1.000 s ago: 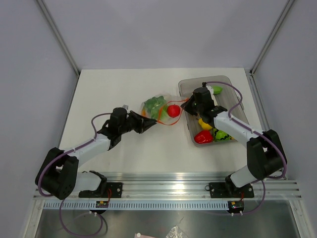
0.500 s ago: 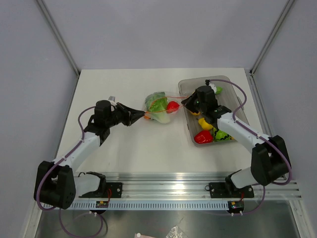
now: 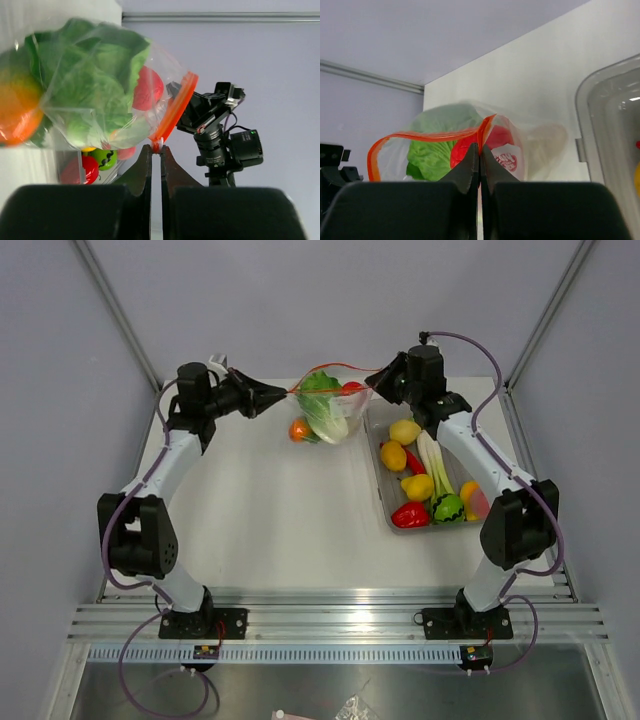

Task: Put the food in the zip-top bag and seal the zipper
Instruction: Adjust the zipper food storage bag at the center of the board.

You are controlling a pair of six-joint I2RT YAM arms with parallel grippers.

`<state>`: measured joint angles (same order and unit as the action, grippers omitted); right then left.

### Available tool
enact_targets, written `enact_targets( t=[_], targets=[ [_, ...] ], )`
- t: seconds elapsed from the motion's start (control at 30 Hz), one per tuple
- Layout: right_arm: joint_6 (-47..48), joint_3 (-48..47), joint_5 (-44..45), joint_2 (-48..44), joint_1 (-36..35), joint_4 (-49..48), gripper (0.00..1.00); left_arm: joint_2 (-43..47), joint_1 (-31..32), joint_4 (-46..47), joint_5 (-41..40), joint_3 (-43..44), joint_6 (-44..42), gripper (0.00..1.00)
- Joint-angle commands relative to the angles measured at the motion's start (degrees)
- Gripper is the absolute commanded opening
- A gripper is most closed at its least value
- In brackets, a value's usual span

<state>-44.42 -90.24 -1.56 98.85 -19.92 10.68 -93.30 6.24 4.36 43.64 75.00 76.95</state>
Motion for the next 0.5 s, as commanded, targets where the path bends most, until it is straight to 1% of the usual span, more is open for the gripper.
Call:
enact_targets(
  t=[0.0,0.03,0.07,0.13,0.17,0.2,0.27,0.3,0.33,0.37,0.4,0.47],
  targets=[
    [2.3,-4.8,-2.8,0.0,0.8,-1.7,0.00,2.8,-2.7,0.9,5.5,4.1,-2.1,0.00],
    [1.9,-3.9,-3.5,0.3,0.8,-2.9,0.00,3.8,-2.8,-0.2,5.6,3.7,-3.3,0.00],
    [1.6,-2.8,-5.3,0.8,0.7,-3.6,0.00,4.6,-2.7,-1.1,5.5,1.2,-4.9,0.00],
    [0.2,2.4,-7.1,1.1,0.5,-6.6,0.00,6.2,-2.7,1.2,5.7,-4.5,-4.8,0.00],
    [-0.1,4.4,-8.0,1.6,0.4,-7.4,0.00,8.0,-2.7,3.0,5.8,-11.2,-5.1,0.00],
    [-0.5,7.9,-8.1,1.8,0.3,-7.9,0.05,8.8,-2.6,3.3,5.8,-14.4,-5.9,0.00],
    [-0.6,10.5,-9.6,2.1,0.1,-8.1,0.22,10.4,-1.8,3.7,5.3,-20.8,-8.5,0.00],
    [-0.4,12.5,-9.9,1.8,0.1,-7.8,0.47,10.5,-1.1,4.3,5.3,-25.9,-8.9,0.00],
    [0.0,13.6,-10.0,0.3,-0.4,-7.6,0.53,10.4,0.4,4.9,5.6,-28.2,-9.0,0.00],
    [0.4,14.4,-9.4,-0.7,-0.6,-7.0,0.57,10.2,1.5,6.4,5.8,-29.8,-8.9,0.00],
    [0.6,15.5,-9.0,-1.7,-0.7,-6.2,0.58,10.2,2.4,7.0,5.7,-32.2,-8.9,0.00],
    [0.7,16.3,-9.6,-5.4,-1.1,-4.2,0.60,10.8,4.4,7.1,4.8,-33.4,-9.3,0.00]
  ],
)
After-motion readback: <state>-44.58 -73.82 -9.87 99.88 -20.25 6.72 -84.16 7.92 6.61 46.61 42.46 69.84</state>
